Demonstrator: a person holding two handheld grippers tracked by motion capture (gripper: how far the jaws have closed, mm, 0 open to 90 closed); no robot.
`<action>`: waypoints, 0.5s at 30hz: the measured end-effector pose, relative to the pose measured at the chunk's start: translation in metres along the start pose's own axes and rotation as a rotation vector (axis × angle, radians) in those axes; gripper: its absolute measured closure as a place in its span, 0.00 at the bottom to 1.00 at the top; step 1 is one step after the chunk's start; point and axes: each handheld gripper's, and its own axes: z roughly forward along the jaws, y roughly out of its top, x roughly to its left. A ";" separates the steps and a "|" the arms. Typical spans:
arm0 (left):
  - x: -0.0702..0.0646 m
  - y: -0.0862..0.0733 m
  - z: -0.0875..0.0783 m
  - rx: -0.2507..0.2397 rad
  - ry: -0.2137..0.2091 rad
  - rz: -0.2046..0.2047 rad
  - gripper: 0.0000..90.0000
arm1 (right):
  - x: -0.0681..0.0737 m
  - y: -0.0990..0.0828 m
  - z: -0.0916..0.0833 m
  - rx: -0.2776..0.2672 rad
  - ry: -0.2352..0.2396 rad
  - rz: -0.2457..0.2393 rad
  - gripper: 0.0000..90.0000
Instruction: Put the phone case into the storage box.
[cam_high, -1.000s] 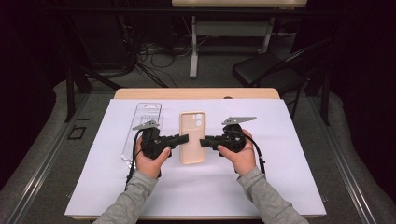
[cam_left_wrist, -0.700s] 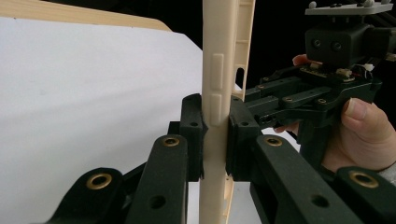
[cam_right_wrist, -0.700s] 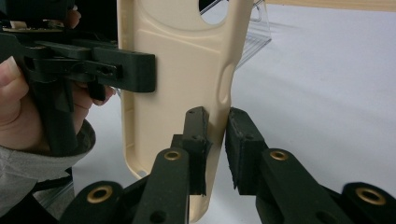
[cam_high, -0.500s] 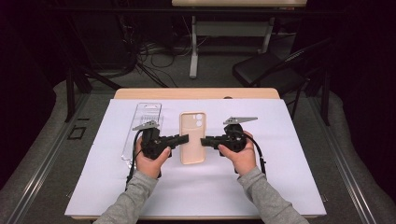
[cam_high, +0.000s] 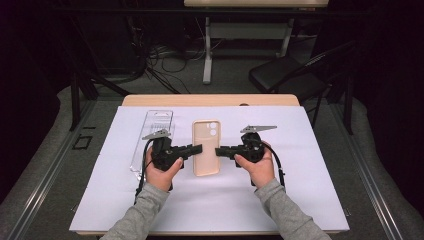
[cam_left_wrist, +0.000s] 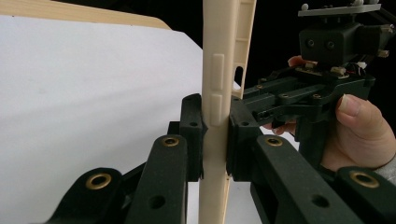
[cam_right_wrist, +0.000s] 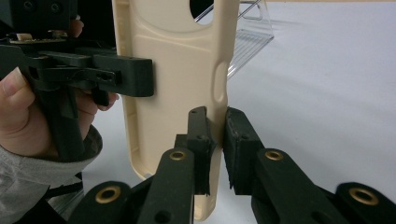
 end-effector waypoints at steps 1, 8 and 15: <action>0.000 0.000 0.000 0.000 0.000 -0.001 0.89 | 0.000 0.000 0.000 -0.002 -0.001 -0.001 0.91; 0.001 0.000 0.000 -0.002 -0.001 -0.005 0.89 | 0.001 0.000 0.000 -0.008 -0.005 -0.005 0.91; 0.002 0.000 -0.001 -0.005 -0.005 -0.011 0.87 | 0.001 -0.001 -0.001 -0.020 0.000 -0.006 0.92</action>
